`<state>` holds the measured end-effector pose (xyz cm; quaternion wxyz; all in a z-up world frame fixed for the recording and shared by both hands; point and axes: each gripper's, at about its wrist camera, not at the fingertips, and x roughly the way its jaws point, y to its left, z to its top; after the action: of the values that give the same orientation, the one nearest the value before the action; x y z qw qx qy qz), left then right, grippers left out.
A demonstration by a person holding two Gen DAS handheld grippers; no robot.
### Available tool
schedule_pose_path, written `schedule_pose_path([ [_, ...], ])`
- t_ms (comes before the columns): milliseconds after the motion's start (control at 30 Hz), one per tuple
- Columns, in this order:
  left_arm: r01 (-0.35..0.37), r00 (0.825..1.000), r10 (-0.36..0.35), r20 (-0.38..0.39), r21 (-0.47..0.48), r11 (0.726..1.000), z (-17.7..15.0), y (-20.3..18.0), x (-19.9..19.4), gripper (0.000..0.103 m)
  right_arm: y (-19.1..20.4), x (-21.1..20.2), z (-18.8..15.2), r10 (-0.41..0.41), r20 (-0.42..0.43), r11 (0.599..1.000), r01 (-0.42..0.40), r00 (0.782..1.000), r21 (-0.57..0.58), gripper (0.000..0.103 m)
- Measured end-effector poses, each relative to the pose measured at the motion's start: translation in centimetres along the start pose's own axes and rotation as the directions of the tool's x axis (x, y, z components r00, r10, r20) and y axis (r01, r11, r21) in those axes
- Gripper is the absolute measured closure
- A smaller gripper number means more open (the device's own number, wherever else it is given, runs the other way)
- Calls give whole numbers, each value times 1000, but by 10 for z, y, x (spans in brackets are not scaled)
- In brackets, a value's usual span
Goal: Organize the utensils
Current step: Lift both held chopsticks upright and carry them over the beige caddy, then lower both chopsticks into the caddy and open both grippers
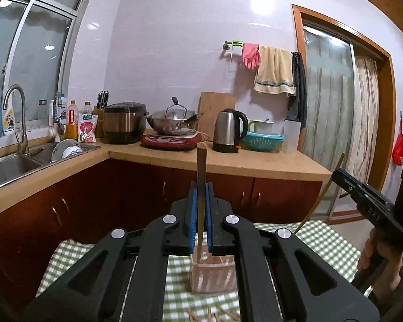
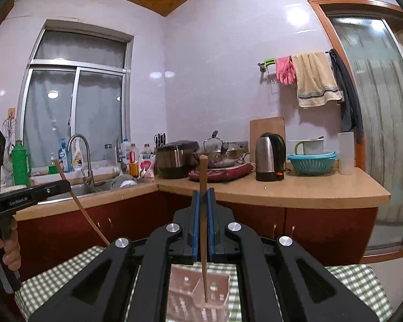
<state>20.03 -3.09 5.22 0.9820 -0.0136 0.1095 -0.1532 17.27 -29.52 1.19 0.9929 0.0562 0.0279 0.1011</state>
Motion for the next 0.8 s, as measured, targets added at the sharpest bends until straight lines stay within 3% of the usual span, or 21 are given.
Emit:
schedule_pose_path([
  [200, -2, 1000, 2, -13, -20, 1000, -9, -5, 40, 97, -10, 33, -14, -7, -24, 1000, 8, 1000, 25, 97],
  [500, -28, 993, 23, -112, -37, 999, -62, -9, 97, 97, -19, 65, -63, -14, -140, 998, 23, 990, 58, 97],
  [667, -38, 989, 33, -148, -31, 999, -82, -5, 111, 95, -20, 75, -76, -17, -196, 998, 28, 980, 53, 95],
  [700, -39, 988, 35, -148, -27, 999, -83, -6, 112, 89, -21, 75, -77, -20, -200, 998, 31, 980, 50, 92],
  [767, -45, 989, 41, -144, -23, 999, -85, -5, 111, 69, -21, 74, -78, -30, -202, 998, 41, 979, 51, 63],
  [800, -53, 990, 49, -135, -26, 998, -85, -4, 109, 52, -23, 74, -77, -35, -199, 997, 47, 979, 54, 58],
])
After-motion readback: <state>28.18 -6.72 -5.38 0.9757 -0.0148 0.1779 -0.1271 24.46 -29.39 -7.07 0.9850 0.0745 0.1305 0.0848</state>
